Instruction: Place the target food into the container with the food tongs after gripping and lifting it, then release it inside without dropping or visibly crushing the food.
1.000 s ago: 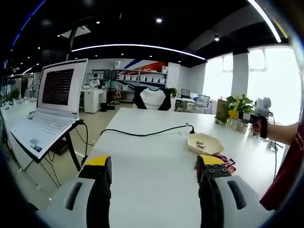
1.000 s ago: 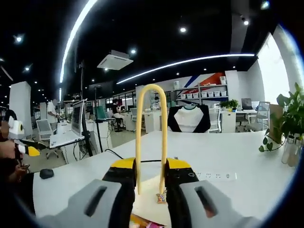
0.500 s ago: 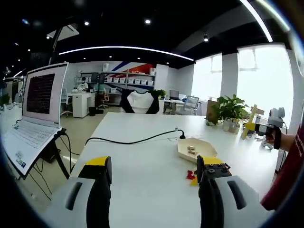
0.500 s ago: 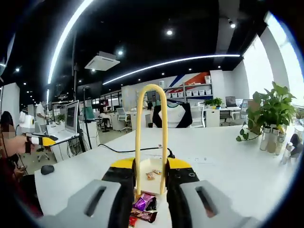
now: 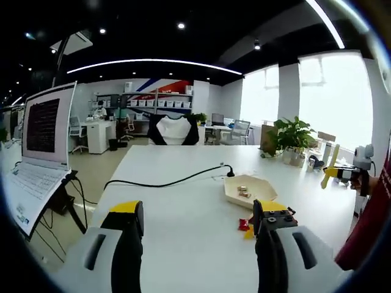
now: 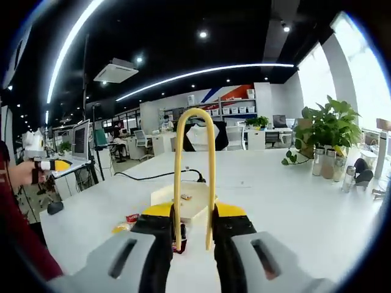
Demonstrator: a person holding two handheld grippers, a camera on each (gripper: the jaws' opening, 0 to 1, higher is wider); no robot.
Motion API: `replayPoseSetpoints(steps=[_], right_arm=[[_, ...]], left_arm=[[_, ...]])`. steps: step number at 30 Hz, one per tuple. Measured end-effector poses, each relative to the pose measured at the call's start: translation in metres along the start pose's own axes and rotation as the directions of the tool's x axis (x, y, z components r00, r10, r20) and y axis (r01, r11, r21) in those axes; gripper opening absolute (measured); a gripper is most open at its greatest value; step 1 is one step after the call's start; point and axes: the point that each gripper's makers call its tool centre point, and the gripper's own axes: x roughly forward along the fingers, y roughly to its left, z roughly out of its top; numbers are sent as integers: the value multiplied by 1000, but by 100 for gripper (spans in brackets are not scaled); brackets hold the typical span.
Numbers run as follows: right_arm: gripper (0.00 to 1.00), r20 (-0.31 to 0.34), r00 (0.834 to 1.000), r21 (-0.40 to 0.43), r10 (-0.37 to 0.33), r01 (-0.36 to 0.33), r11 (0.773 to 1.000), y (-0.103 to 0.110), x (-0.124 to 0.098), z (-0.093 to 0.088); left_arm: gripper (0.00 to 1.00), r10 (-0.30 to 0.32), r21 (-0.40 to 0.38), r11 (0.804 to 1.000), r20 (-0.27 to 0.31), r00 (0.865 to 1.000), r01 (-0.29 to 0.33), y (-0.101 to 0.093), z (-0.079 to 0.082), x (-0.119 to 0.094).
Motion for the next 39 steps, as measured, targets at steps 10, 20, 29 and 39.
replayPoseSetpoints(steps=[10,20,29,39], right_arm=[[19,-44,951,-55,305,-307,950,44,9,2],[21,-173,750,-108,638,-658,745,98,32,-9],[20,-283,575,-155,768,-817,555,135,48,-40],[19,-347,461,-119,817,-885,450,145,67,-73]], left_arm=[[78,4,2,1000,-1,1000,-4,2,-1,-3],[78,48,-2,999,-11,999,-48,13,-7,-22],[77,156,11,988,-51,986,-156,32,-18,-57],[77,253,38,967,-105,962,-250,38,-32,-95]])
